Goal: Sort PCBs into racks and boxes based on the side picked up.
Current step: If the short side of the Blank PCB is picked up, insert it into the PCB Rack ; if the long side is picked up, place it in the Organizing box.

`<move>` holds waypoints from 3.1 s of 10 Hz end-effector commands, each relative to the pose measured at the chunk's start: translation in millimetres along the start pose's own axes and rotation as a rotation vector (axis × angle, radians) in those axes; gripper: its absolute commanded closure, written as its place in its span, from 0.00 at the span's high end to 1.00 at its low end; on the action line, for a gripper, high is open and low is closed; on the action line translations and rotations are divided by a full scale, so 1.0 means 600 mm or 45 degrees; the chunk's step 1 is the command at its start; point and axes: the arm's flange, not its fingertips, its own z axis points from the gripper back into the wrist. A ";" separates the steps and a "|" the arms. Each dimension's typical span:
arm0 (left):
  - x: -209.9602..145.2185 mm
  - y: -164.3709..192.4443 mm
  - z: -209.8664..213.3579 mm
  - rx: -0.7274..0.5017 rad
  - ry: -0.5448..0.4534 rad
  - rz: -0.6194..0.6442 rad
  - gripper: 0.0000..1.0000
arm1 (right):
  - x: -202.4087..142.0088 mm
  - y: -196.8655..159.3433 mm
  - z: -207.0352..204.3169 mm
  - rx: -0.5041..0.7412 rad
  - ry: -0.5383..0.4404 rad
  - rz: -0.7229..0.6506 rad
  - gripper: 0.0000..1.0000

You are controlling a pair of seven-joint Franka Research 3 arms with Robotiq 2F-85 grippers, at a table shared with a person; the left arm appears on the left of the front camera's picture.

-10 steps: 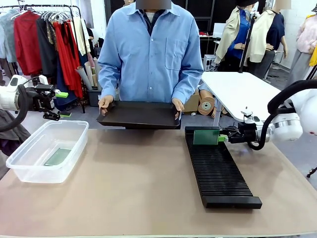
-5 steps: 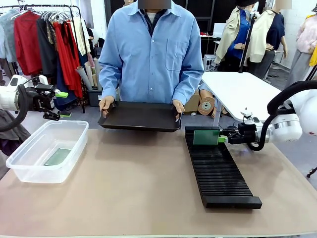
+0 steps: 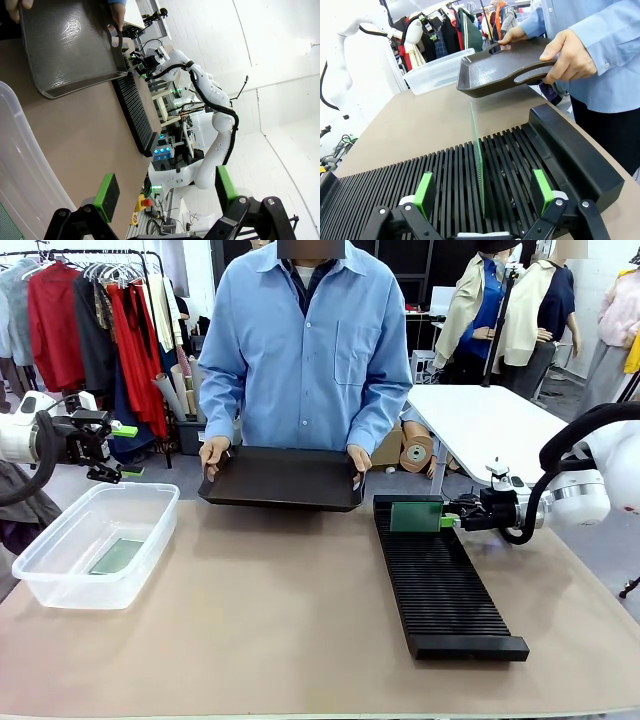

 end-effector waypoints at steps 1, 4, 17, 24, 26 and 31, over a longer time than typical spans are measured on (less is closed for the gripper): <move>0.000 -0.003 0.002 -0.006 -0.002 -0.004 1.00 | 0.005 0.001 -0.001 0.003 -0.002 0.007 1.00; 0.000 -0.003 0.002 -0.006 -0.002 -0.004 1.00 | 0.005 0.001 -0.001 0.003 -0.002 0.007 1.00; 0.000 -0.003 0.002 -0.006 -0.002 -0.004 1.00 | 0.221 0.284 0.023 0.092 0.069 -0.617 1.00; 0.000 -0.003 0.002 -0.006 -0.002 -0.004 1.00 | 0.277 0.339 0.001 0.138 0.093 -1.198 1.00; 0.000 -0.003 0.002 -0.006 -0.002 -0.004 1.00 | 0.269 0.323 -0.003 0.187 0.029 -1.219 1.00; 0.000 -0.003 0.002 -0.006 -0.002 -0.004 1.00 | 0.271 0.328 -0.005 0.158 0.097 -1.182 1.00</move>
